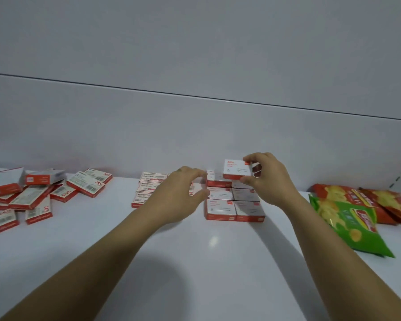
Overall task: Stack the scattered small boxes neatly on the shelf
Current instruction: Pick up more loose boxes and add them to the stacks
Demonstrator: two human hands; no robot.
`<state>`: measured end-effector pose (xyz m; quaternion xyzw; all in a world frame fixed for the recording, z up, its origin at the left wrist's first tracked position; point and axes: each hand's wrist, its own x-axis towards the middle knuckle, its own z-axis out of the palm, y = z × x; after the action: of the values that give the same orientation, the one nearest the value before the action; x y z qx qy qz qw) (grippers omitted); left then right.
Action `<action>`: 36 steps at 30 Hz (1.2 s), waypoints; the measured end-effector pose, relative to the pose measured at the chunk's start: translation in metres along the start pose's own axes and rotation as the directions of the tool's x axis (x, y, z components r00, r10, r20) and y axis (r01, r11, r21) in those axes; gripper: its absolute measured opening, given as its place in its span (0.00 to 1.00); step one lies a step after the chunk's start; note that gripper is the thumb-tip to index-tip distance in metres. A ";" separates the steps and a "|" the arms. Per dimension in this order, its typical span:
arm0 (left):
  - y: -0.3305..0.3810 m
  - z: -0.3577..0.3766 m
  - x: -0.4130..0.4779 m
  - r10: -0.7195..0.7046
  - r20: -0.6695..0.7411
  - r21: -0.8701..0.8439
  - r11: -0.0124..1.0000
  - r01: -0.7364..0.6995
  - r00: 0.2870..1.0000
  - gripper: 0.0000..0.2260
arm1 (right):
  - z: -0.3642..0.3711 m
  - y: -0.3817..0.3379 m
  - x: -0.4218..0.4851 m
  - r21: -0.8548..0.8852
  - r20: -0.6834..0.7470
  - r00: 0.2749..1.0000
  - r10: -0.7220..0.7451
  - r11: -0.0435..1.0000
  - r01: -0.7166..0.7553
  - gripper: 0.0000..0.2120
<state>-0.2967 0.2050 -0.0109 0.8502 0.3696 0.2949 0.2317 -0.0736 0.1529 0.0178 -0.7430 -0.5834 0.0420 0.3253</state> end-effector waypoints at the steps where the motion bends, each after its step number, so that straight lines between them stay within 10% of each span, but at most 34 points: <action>1: 0.004 0.009 0.005 -0.012 0.004 0.041 0.999 0.012 1.000 0.17 | -0.002 0.013 0.004 0.000 0.007 1.000 0.027 1.000 -0.027 0.20; 9: 0.022 0.069 0.027 -0.122 -0.053 0.413 0.901 0.133 0.991 0.23 | 0.013 0.067 0.020 -0.002 0.105 0.993 0.052 0.999 -0.052 0.14; 36: 0.037 0.048 0.011 -0.133 -0.126 0.449 0.876 0.176 0.983 0.23 | 0.016 0.026 -0.012 -0.130 0.080 0.987 -0.142 0.980 0.152 0.32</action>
<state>-0.2395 0.1820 -0.0189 0.8341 0.5056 0.2185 0.0305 -0.0624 0.1463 -0.0129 -0.7163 -0.6493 0.0044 0.2555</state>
